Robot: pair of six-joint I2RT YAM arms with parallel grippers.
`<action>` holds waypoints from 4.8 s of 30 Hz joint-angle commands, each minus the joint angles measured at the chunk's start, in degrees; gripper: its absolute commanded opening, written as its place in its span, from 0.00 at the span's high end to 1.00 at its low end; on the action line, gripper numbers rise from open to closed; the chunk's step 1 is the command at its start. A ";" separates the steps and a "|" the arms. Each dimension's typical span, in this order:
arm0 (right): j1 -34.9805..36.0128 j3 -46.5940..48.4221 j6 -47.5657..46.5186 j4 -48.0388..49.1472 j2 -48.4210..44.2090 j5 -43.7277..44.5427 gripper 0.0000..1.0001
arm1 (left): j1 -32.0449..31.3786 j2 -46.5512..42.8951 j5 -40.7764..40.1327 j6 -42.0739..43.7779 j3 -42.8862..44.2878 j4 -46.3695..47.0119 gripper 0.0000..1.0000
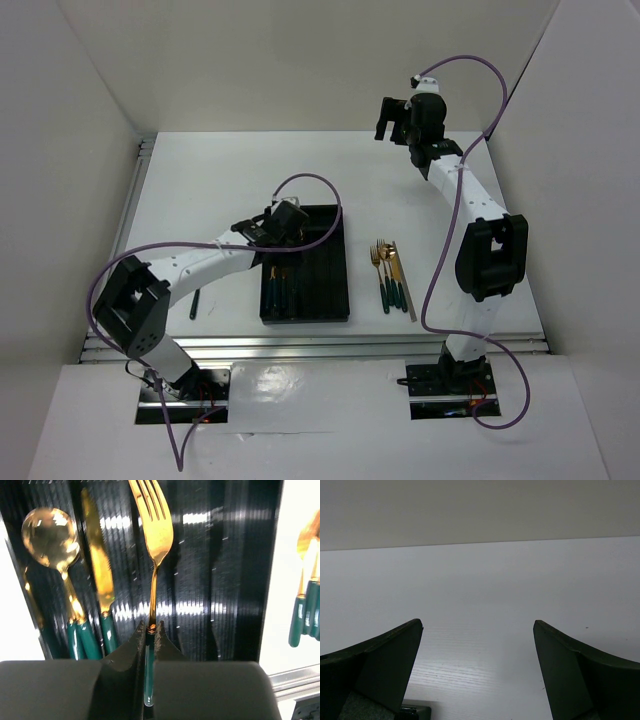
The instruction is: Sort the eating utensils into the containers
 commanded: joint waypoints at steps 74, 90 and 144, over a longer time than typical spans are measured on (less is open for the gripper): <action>-0.13 2.79 -0.36 0.52 1.00 -0.10 0.00 | 34.28 -23.17 1.61 -0.33 -26.25 -3.07 0.09; -0.13 3.32 -0.36 0.52 1.53 0.43 0.00 | 39.30 -21.68 -4.29 -5.35 -30.92 -2.37 0.12; -0.13 3.32 -0.36 0.52 0.48 -0.01 0.00 | 9.16 -10.36 13.82 4.59 -7.54 2.20 1.00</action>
